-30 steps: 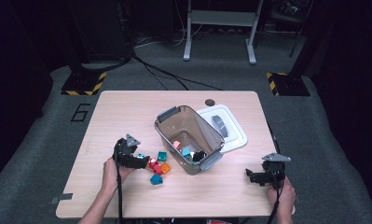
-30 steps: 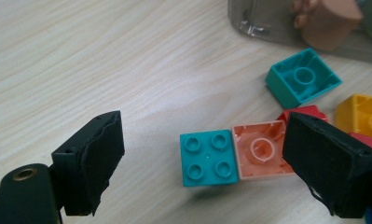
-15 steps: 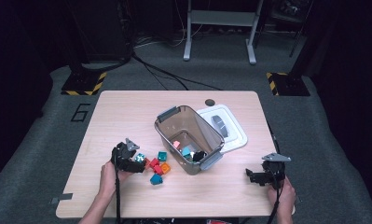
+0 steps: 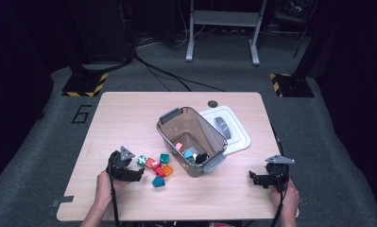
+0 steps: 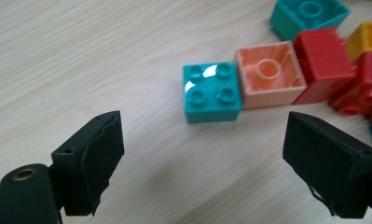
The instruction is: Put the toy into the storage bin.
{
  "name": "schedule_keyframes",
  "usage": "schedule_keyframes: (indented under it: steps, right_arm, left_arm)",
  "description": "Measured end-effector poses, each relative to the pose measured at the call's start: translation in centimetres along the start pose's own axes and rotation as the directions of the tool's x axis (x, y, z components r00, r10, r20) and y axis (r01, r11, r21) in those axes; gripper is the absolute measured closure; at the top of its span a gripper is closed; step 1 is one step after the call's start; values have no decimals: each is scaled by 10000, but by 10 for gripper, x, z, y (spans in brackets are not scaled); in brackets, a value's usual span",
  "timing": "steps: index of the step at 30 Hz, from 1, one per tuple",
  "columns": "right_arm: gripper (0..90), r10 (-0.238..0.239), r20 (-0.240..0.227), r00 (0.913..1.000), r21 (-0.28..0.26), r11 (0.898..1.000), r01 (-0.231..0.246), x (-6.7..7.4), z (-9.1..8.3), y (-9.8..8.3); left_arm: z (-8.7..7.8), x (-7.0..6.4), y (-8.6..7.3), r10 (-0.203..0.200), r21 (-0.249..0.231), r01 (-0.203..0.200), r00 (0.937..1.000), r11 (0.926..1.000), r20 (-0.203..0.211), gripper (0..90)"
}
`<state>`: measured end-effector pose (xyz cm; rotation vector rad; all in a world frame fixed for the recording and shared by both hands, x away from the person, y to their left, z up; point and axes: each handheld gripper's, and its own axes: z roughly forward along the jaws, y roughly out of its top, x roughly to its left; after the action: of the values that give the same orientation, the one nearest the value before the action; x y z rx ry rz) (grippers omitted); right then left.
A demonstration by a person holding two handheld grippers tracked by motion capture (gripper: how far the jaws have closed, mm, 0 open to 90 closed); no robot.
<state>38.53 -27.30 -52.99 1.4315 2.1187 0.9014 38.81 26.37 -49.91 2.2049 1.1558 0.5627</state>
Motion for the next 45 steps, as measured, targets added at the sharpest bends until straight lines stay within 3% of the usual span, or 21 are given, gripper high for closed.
schedule_keyframes:
  steps: [8, 12, 14, 15, 19, 20, 23, 24, 29, 36, 39, 45]
  right_arm:
    - [0, -8, 34, 10000, -4, 10000, 8, 0, 0, 0]
    - [0, -62, -7, 10000, 22, 10000, 62, 0, 0, 0]
    - [0, 22, 17, 10000, -10, 10000, -22, 0, 0, 0]
    - [0, -77, -23, 10000, 29, 10000, 77, -1, 0, 0]
    - [0, -64, -42, 10000, 30, 10000, 64, 0, 0, 0]
    - [0, -66, -44, 10000, 33, 10000, 66, 0, 0, 0]
    - [0, -66, -45, 10000, 32, 10000, 66, 0, 0, 0]
    - [0, -66, -46, 10000, 34, 10000, 66, 0, 0, 0]
    - [0, -67, -17, 10000, 29, 10000, 67, 0, 0, 0]
    - [0, 7, 40, 10000, -8, 10000, -7, 0, 0, 0]
    - [0, -49, -37, 10000, 26, 10000, 49, 0, 0, 0]
    - [0, -72, -48, 10000, 32, 10000, 73, 0, 0, 0]
  left_arm:
    - [-12, -24, 6, 424, -738, -348, 9937, 9967, 1038, 134]
    - [-12, -39, 3, 707, -857, -569, 9834, 9947, 1674, 124]
    - [-10, -46, 1, 912, -800, -781, 9801, 9937, 1763, 101]
    - [-9, -49, 0, 1025, -681, -908, 9756, 9935, 1940, 92]
    - [-3, -64, -5, 1556, -545, -1479, 9700, 9875, 1866, 121]
    - [-1, -67, -6, 1617, -721, -1510, 9707, 9859, 1779, 153]
    - [0, -72, -7, 1880, -794, -1762, 9651, 9812, 1822, 229]
    - [-1, -73, -7, 2044, -750, -1933, 9597, 9783, 1928, 248]
    - [-2, -74, -4, 2219, -1057, -2043, 9550, 9732, 1966, 319]
    - [-1, -75, -4, 2456, -909, -2312, 9463, 9686, 2103, 477]
    - [-1, -73, -6, 2412, -940, -2257, 9464, 9696, 2149, 543]
    - [-3, -69, -7, 2248, -1033, -2070, 9516, 9729, 2095, 554]
